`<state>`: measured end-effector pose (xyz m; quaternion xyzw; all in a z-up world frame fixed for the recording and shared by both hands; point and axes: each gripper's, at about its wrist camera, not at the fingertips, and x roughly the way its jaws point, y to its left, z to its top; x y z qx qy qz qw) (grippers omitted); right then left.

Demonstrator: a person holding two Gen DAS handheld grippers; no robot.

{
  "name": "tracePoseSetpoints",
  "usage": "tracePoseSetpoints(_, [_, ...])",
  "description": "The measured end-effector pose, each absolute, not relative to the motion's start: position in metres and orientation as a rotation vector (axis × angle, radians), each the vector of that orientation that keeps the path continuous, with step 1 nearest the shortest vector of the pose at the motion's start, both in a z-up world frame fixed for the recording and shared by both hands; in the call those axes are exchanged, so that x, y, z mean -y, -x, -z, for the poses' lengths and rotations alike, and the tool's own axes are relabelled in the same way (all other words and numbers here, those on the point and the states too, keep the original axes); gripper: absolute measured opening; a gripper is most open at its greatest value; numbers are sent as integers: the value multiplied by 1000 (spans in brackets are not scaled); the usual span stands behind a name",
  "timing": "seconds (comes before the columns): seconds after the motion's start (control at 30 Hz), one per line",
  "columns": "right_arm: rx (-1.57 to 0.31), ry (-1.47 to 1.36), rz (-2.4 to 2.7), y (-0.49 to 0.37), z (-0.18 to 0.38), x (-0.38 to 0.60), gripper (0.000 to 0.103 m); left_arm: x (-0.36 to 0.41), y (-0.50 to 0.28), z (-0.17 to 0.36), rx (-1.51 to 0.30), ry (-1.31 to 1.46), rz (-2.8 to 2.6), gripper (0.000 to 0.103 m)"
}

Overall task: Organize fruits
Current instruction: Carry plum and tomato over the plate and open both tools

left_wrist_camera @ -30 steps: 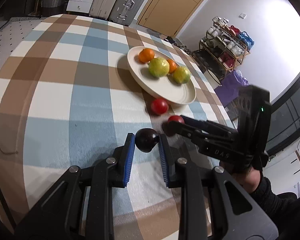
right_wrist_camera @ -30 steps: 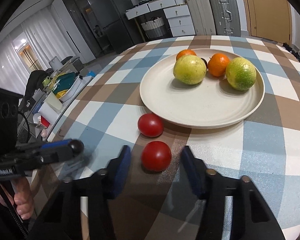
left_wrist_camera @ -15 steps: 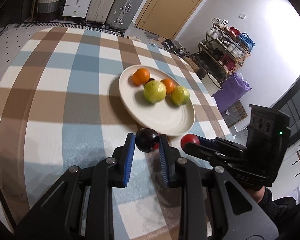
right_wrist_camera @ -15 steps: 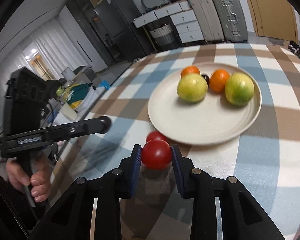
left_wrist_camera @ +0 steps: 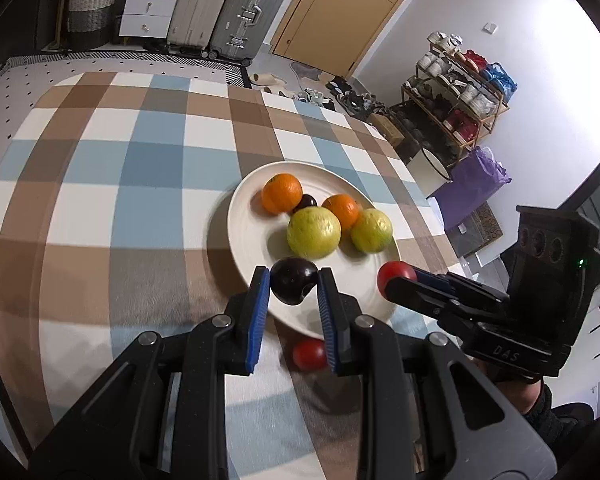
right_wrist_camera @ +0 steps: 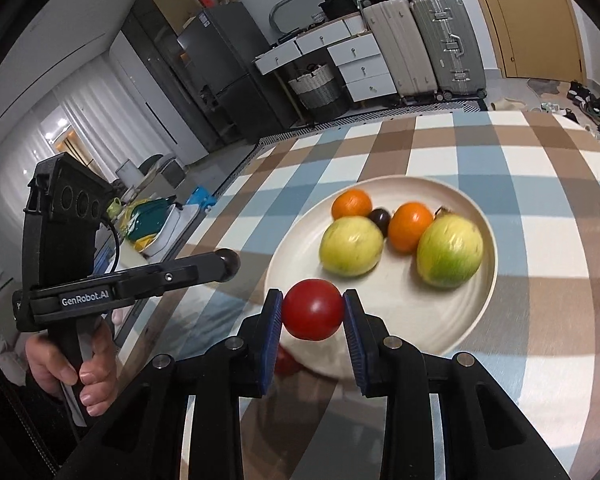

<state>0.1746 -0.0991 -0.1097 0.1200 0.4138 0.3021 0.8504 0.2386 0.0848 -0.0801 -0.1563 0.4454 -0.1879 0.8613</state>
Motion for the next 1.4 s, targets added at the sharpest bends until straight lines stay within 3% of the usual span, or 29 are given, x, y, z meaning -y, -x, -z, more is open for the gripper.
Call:
tracePoseSetpoints(0.93, [-871,-139,-529,-218,119,102,31,-50,-311,108,-971,254,372,21])
tracePoseSetpoints(1.0, [-871,-135,-518,-219,119,102,33,-48,-312,108,-966,247,376,21])
tracePoseSetpoints(1.03, [-868,-132,-518,-220,119,102,40,-47,-312,108,-966,238,371,22])
tracePoseSetpoints(1.07, [-858,-132,-517,-220,117,103,49,-45,-313,108,-969,224,368,22])
tracePoseSetpoints(1.1, [-847,-136,-514,-220,115,104,51,-44,-313,107,-974,210,365,26])
tracePoseSetpoints(1.2, [-818,-150,-508,-215,109,108,52,-42,-310,105,-970,197,356,39])
tracePoseSetpoints(1.4, [-795,-186,-501,-204,99,120,52,-49,-301,96,-957,223,349,44])
